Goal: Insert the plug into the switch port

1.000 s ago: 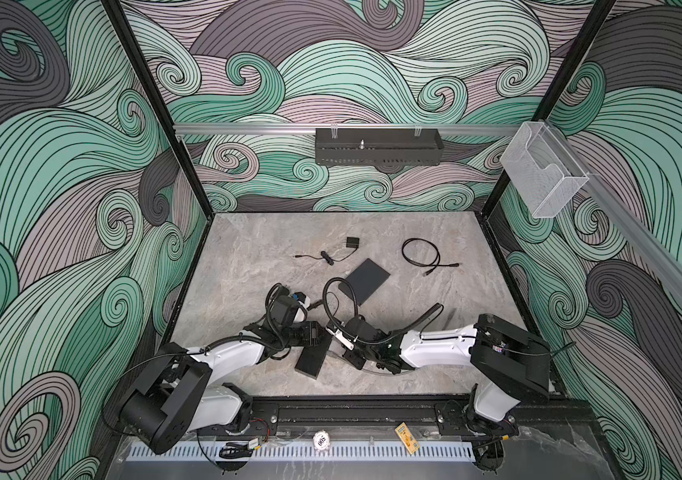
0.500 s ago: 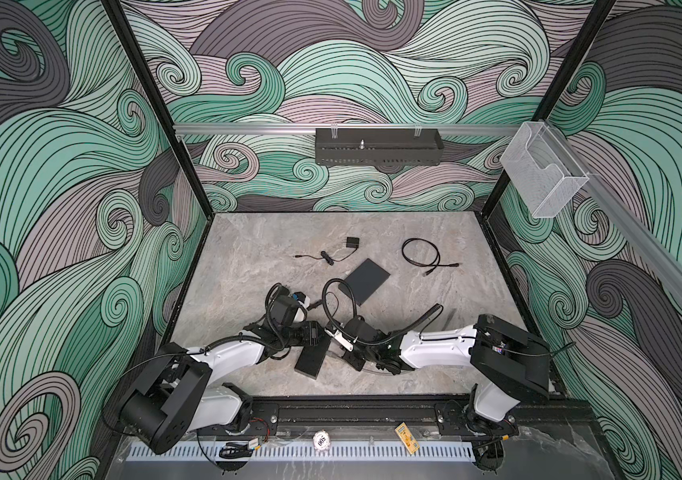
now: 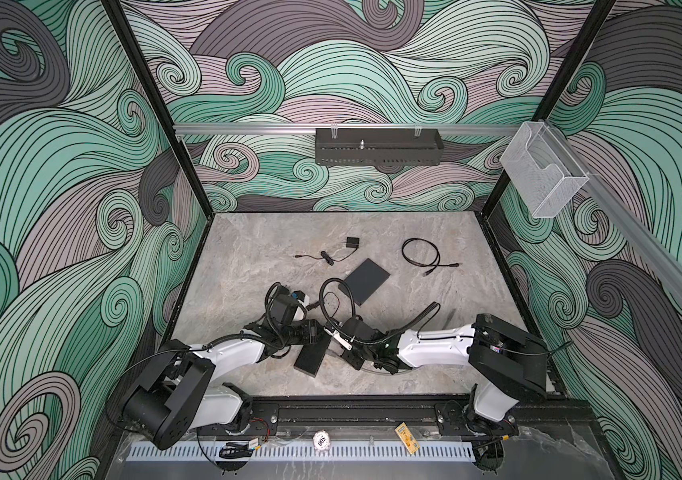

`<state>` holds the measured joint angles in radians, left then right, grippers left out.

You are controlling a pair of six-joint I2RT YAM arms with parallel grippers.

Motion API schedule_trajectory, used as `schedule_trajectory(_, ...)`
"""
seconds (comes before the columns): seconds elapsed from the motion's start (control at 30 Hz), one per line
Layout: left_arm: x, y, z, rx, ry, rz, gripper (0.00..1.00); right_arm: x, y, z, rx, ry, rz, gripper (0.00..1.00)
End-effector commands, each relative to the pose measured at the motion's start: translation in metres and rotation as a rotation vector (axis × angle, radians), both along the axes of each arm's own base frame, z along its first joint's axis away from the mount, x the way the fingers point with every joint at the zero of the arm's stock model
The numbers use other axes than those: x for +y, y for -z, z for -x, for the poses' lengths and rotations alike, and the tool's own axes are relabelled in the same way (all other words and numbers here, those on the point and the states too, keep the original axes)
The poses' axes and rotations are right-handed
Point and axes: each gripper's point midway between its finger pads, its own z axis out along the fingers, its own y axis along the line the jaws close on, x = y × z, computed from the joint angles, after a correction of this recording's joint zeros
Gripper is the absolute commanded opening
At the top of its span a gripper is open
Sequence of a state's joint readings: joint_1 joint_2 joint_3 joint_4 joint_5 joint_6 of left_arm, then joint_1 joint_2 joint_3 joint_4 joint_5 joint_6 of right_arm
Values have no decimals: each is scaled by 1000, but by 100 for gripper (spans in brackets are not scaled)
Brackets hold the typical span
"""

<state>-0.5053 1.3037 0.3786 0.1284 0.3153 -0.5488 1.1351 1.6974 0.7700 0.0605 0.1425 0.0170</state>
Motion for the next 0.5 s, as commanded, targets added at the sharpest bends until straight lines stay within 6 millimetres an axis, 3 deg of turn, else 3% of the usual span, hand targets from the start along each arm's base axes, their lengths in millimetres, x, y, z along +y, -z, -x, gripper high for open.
schedule_trajectory(0.0,-11,6,16,71,69,44,54,18,-16,-9,-35,14,-67,0)
schedule_trajectory(0.47,-10,10,18,87,68,32,52,11,-28,-15,-85,47,-92,0)
